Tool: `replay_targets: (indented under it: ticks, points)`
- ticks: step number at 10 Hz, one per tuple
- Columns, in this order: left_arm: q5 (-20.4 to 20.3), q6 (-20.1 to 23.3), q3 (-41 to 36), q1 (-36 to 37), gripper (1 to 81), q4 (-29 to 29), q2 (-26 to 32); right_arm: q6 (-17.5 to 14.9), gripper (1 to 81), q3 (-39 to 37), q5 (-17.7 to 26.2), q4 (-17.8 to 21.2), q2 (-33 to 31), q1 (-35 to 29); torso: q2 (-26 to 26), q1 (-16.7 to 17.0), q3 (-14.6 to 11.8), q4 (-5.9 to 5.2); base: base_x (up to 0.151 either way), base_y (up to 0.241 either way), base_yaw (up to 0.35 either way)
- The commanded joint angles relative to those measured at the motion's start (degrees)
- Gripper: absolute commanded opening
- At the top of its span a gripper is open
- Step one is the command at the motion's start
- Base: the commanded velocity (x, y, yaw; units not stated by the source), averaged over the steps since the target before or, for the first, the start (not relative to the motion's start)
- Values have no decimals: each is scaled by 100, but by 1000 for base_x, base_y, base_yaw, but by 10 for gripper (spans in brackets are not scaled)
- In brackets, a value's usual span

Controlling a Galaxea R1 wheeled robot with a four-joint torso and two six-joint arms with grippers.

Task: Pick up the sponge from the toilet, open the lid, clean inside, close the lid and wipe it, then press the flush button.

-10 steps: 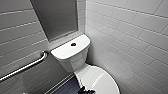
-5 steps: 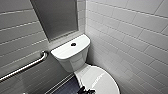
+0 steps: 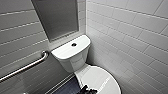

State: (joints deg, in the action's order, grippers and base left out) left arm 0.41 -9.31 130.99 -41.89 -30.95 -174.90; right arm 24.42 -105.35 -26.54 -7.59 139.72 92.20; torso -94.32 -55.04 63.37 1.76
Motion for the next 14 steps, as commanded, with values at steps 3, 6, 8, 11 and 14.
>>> replay_targets:
  ticks: [3, 6, 8, 11, 14]
  points:
    - [-137, -315, -1176, 966, 811, 248, 365, 2, 10, 77, 325, -102, -178, 49, -2, 6, -4, 0, 0, 0, 0]
    - [-331, -597, -2364, 1196, 811, 256, 911, 2, 10, 77, 325, -102, -161, 40, 0, 6, -2, 0, 0, 0, 0]
    - [-358, -712, -2604, 1327, 811, 256, 1018, 2, 10, 77, 325, -111, -143, 40, 2, 2, 2, 2, 0, 0, 0]
    - [-358, -923, -2675, 1407, 811, 248, 1071, 10, 10, 77, 325, -93, -134, 23, 2, 0, 9, 2, 0, 0, 0]
    - [-648, -2092, -2877, 1407, 811, 265, 1413, 230, 10, -1, 281, -67, -47, 23, 2, 0, 11, 2, 0, 0, 0]
